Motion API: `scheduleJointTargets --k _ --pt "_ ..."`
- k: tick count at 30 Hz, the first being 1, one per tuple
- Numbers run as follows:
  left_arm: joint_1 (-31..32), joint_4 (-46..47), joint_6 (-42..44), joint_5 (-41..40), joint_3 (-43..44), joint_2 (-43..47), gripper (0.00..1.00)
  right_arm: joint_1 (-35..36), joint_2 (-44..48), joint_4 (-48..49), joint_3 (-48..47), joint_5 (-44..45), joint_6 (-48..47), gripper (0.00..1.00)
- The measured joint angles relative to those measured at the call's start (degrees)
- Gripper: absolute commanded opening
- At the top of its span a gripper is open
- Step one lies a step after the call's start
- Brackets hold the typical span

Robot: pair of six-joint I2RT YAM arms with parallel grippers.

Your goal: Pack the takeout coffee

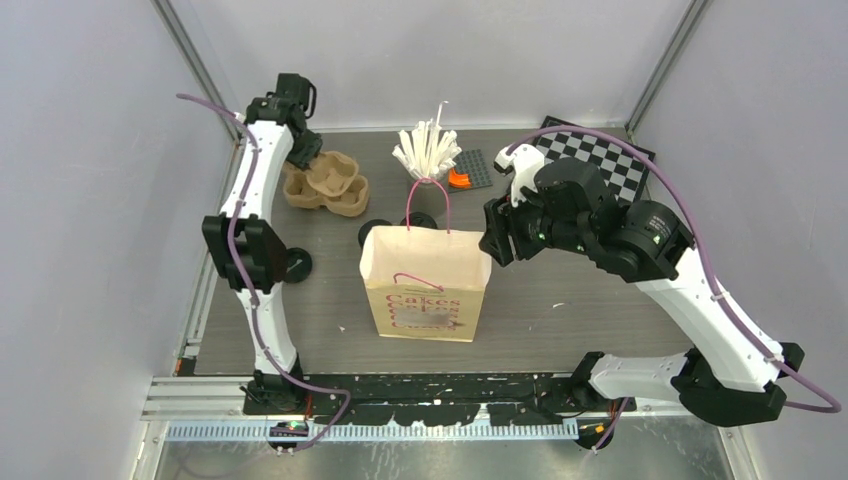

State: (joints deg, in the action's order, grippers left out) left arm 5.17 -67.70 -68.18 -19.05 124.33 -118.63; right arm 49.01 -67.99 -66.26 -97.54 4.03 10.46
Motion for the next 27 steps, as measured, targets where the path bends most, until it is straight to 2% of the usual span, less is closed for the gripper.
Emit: scheduleJointTargets --k 6,14,22,27 --pt "0.00 1.88 12.13 5.40 -0.09 5.79 0.35 0.00 2.64 2.29 3.10 1.09 1.97 0.60" --pt "1.70 1.53 29.18 18.91 0.42 13.73 0.37 0.00 5.62 6.51 4.72 1.55 8.37 0.63" --pt "11.78 0.15 41.92 24.87 2.21 25.70 0.38 0.00 6.84 3.34 7.04 10.05 21.81 0.67" --pt "20.63 0.15 46.36 26.93 2.19 34.10 0.36 0.00 7.37 0.87 9.70 10.82 28.55 0.67"
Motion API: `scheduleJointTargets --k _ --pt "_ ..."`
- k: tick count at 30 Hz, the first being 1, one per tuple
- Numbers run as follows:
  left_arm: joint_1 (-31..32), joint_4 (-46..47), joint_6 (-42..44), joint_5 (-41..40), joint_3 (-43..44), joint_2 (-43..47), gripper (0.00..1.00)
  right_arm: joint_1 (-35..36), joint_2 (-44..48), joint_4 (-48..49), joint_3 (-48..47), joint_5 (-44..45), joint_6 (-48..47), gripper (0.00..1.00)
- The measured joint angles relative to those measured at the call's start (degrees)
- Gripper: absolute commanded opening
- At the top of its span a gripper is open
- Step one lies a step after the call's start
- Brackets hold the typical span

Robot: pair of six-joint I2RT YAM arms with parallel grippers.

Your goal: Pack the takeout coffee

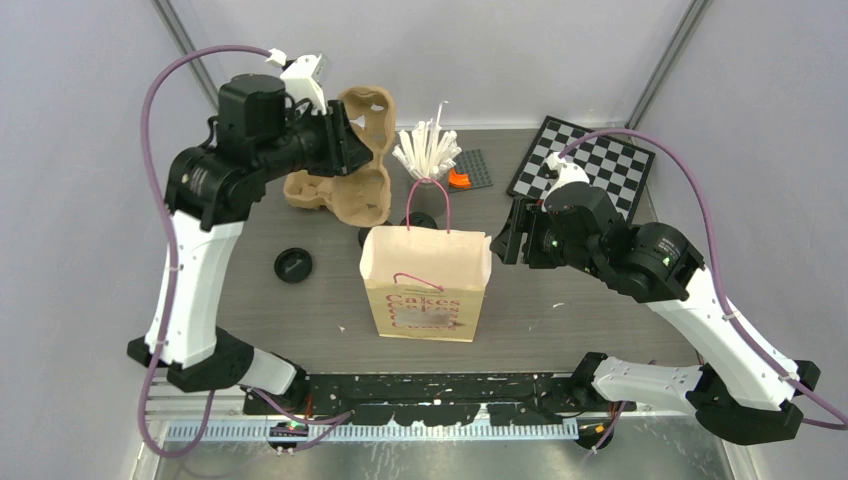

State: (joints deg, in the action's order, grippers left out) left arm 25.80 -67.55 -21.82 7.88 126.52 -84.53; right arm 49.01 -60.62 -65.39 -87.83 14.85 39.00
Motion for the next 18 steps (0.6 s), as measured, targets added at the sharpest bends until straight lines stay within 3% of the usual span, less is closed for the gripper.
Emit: scheduleJointTargets --k 9,18 --pt "10.58 0.46 5.05 1.90 -6.88 8.96 0.36 0.00 2.49 -0.24 3.41 -3.23 6.88 0.65" --pt "21.44 0.44 16.52 1.40 -7.45 2.99 0.39 0.00 3.32 0.59 7.28 -5.40 8.96 0.64"
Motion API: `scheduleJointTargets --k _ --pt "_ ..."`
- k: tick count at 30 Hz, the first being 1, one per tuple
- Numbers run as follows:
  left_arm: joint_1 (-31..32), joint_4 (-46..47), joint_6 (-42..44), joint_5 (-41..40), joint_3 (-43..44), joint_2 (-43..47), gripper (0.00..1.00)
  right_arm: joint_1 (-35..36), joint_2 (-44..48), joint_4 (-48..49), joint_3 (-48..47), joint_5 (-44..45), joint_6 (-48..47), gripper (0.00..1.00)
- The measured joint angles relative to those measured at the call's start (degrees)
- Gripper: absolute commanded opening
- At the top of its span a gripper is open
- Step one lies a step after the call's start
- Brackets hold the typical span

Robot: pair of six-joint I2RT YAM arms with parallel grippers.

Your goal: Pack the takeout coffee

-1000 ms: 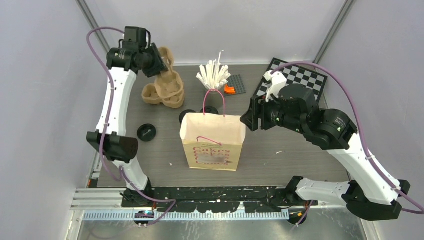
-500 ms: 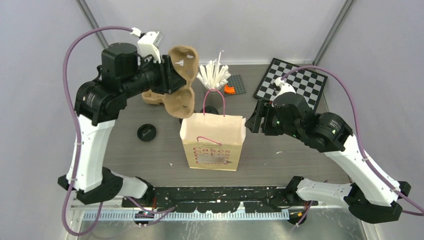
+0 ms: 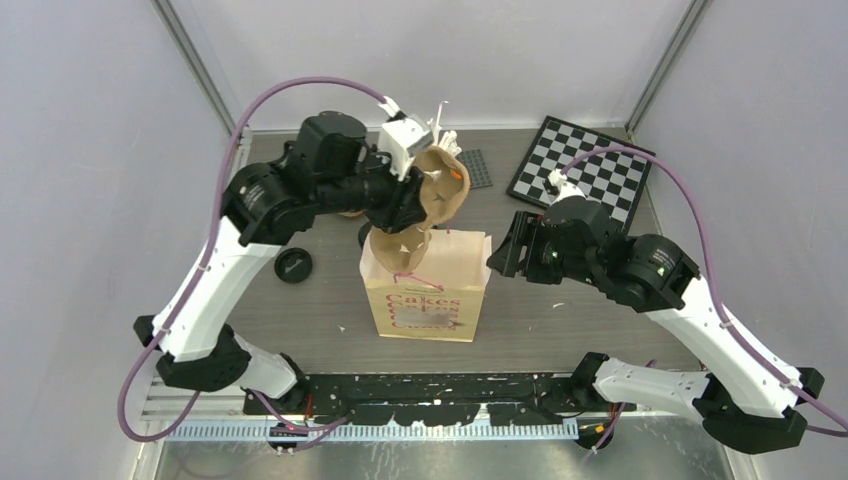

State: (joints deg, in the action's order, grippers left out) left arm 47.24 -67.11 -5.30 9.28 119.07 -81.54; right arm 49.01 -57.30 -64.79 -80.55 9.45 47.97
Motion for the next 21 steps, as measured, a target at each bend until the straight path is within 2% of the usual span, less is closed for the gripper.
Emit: scheduleJointTargets --k 13,21 --pt "1.92 0.68 17.03 7.34 -0.37 -2.27 0.39 0.00 5.40 -0.39 1.68 1.33 -0.39 0.65" --pt "1.92 -2.93 23.50 10.78 -0.46 -3.30 0.39 0.00 3.87 -1.03 -4.31 4.17 -2.67 0.65"
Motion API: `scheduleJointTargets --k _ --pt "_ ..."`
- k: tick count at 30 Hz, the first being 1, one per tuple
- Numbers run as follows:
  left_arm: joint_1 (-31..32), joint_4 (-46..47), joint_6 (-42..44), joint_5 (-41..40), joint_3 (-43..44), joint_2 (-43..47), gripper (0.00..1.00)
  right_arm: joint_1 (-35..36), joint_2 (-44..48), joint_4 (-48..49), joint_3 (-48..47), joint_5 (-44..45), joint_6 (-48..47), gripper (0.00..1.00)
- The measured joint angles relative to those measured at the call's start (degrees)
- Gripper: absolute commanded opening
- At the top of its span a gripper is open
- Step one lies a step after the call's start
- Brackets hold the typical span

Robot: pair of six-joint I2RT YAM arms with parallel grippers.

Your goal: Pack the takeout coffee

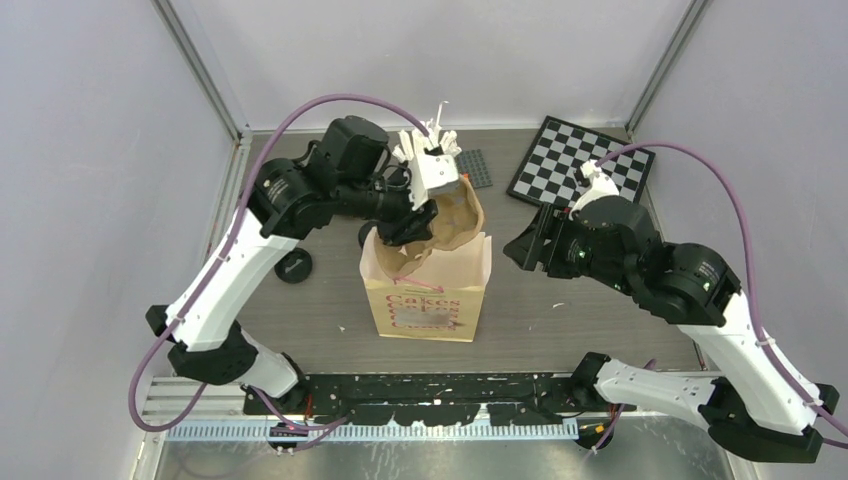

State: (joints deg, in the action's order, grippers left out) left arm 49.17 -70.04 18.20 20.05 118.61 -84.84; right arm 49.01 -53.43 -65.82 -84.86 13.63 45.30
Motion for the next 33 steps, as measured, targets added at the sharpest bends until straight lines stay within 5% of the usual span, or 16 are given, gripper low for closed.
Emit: scheduleJointTargets --k 22,28,33 --pt "0.00 -8.61 11.17 0.70 0.85 -4.57 0.47 0.00 -5.31 0.22 -2.10 1.55 -0.55 0.65" --pt "0.11 -2.60 0.09 -7.13 -0.76 -4.26 0.56 0.00 -5.60 0.22 -2.10 1.51 -1.66 0.69" --pt "0.11 -4.66 -10.32 -22.05 2.56 -4.63 0.62 0.00 -6.88 1.25 -1.07 0.11 -2.27 0.70"
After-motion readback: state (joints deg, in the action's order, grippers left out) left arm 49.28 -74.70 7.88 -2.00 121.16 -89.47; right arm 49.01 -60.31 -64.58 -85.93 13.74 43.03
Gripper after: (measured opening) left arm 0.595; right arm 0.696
